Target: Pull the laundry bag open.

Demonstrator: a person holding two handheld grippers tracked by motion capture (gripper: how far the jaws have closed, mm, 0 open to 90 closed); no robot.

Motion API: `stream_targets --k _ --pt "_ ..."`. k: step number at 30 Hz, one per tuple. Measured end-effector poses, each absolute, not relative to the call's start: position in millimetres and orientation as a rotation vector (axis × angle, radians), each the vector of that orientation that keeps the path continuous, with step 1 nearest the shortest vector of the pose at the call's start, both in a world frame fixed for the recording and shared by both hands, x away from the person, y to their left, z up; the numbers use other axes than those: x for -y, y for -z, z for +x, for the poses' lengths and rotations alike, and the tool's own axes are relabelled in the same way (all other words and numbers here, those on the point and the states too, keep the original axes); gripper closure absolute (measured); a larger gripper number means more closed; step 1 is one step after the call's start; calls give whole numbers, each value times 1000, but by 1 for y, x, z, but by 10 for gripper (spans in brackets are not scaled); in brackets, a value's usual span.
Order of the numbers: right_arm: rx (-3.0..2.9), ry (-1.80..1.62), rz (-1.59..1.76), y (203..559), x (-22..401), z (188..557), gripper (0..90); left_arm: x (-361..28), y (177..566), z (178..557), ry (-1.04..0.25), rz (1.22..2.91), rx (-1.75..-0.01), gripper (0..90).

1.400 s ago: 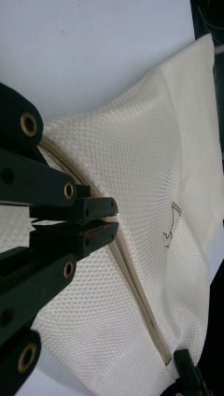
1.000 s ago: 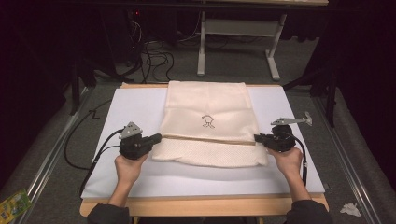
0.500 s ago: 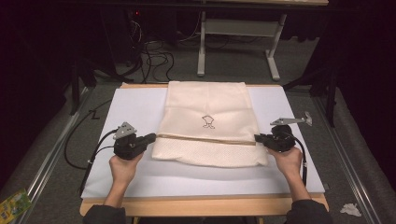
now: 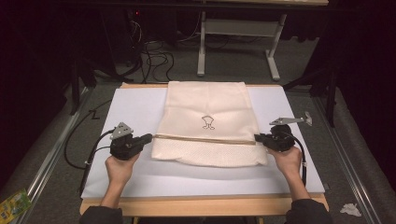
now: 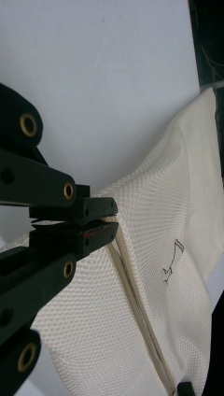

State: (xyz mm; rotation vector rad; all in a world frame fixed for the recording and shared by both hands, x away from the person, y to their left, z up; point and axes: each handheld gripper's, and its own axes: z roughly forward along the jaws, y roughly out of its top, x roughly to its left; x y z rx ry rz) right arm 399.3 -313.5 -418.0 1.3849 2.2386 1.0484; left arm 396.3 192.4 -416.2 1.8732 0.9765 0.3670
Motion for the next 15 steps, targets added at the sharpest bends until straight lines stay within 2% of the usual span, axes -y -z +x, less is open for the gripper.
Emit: stream_targets --k 8,15 --pt "-2235 -1031 1384 419 313 399 862 -193 418 397 -387 1914 -994 874" --pt "-2245 -1050 1395 420 312 397 859 -196 422 398 -331 1895 -1014 871"
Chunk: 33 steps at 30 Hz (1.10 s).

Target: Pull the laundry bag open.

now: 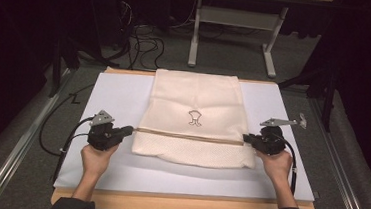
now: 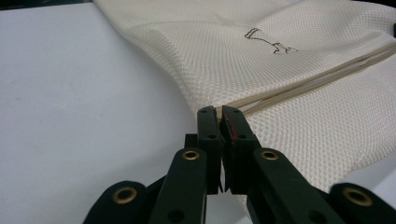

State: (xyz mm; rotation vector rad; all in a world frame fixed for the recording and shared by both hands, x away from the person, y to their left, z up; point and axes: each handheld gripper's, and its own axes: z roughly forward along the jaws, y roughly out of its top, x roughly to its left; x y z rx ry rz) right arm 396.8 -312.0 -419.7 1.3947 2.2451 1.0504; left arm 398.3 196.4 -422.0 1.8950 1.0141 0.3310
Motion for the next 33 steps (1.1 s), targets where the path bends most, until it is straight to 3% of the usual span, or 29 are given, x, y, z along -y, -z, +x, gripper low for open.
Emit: stream_targets --k 33 --pt "-2287 -1025 1433 442 310 391 847 -198 440 390 -292 1921 -1032 867"
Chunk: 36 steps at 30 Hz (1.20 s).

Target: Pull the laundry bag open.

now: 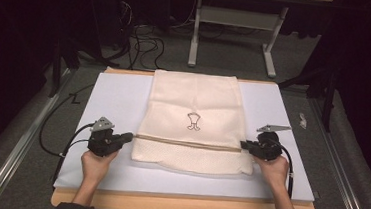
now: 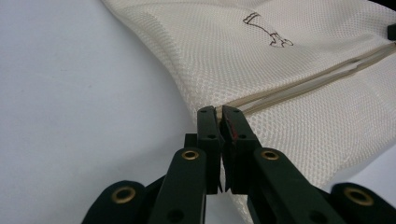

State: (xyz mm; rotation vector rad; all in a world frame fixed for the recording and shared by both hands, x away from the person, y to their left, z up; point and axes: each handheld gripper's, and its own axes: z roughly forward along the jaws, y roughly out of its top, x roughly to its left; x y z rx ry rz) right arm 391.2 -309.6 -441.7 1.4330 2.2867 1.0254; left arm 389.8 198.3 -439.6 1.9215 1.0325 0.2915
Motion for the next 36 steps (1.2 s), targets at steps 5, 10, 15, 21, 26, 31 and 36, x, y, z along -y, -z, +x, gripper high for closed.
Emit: stream_targets --k 5,10,15,21,26,31,36 --pt "-2290 -969 1403 444 305 389 844 -194 443 388 -314 1950 -1038 866" --pt "-2289 -965 1401 445 305 389 843 -194 443 387 -315 1956 -1038 866" --pt "-2293 -959 1405 447 305 389 839 -192 445 388 -314 1977 -1046 865" --pt "-2288 -957 1407 450 305 389 831 -190 447 387 -318 1992 -1056 863" --pt "-2285 -932 1416 452 304 390 812 -187 450 388 -322 2013 -1063 861" --pt "-2272 -924 1411 452 304 390 762 -187 450 388 -315 2017 -1065 858" --pt "-2254 -924 1399 451 305 389 704 -189 449 387 -325 2014 -1062 831"
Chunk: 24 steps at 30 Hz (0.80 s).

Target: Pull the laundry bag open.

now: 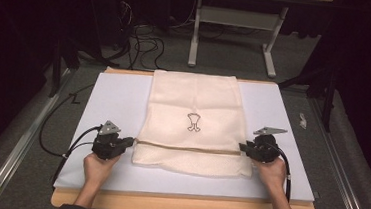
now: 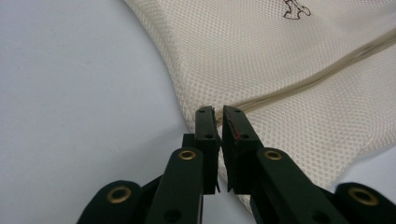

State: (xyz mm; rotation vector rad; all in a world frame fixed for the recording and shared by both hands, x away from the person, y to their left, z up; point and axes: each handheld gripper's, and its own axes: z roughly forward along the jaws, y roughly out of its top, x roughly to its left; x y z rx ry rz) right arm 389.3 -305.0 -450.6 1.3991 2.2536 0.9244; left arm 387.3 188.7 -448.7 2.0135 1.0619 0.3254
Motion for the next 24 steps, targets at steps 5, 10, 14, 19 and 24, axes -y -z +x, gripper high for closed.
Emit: stream_targets --k 5,10,14,19,24 --pt "-2205 -961 1397 445 308 385 670 -192 446 386 -349 1989 -1057 770" --pt "-2168 -1016 1391 438 313 380 651 -196 442 385 -396 1961 -1057 683" --pt "-2141 -1034 1396 434 320 378 641 -198 439 384 -430 1949 -1056 624" --pt "-2099 -1060 1417 430 331 374 625 -204 435 385 -462 1938 -1069 583" --pt "-2070 -1072 1441 427 339 372 612 -211 431 386 -476 1904 -1094 563"
